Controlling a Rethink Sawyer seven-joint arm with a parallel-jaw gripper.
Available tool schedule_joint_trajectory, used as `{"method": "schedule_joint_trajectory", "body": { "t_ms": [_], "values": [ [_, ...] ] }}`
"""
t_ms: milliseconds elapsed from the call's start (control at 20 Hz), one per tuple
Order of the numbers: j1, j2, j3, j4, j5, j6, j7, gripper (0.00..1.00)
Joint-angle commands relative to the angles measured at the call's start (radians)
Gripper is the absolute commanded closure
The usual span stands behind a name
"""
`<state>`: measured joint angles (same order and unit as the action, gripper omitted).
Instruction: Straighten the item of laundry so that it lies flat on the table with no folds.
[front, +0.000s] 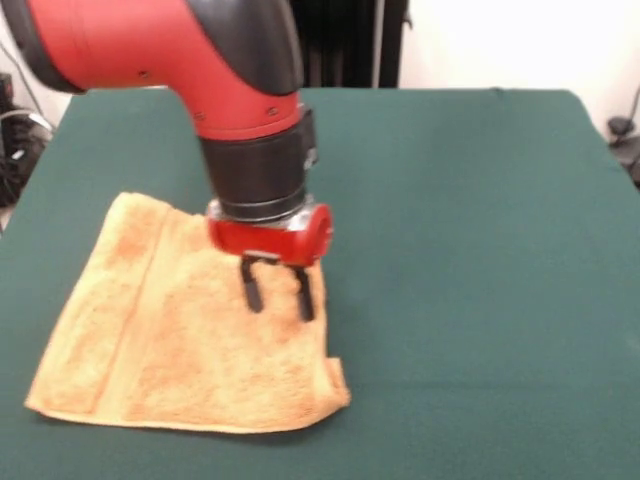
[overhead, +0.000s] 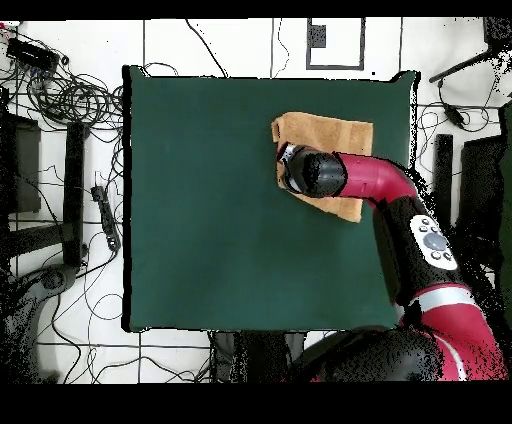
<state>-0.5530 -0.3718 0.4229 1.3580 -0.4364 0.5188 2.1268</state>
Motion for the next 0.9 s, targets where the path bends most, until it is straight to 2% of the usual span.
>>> {"method": "schedule_joint_trajectory", "body": {
  "t_ms": [50, 250, 400, 700, 900],
  "values": [
    [0.159, -0.044, -0.079, 0.207, 0.102, 0.166, 0.214, 0.0],
    [0.2, -0.081, -0.172, 0.233, 0.126, 0.196, 0.235, 0.0],
    [0.219, -0.084, -0.237, 0.213, 0.116, 0.208, 0.207, 0.0],
    [0.172, 0.061, -0.277, 0.017, 0.013, 0.129, 0.037, 0.0],
    [0.125, 0.13, -0.249, -0.079, -0.024, 0.088, -0.054, 0.0]
  ]
}}
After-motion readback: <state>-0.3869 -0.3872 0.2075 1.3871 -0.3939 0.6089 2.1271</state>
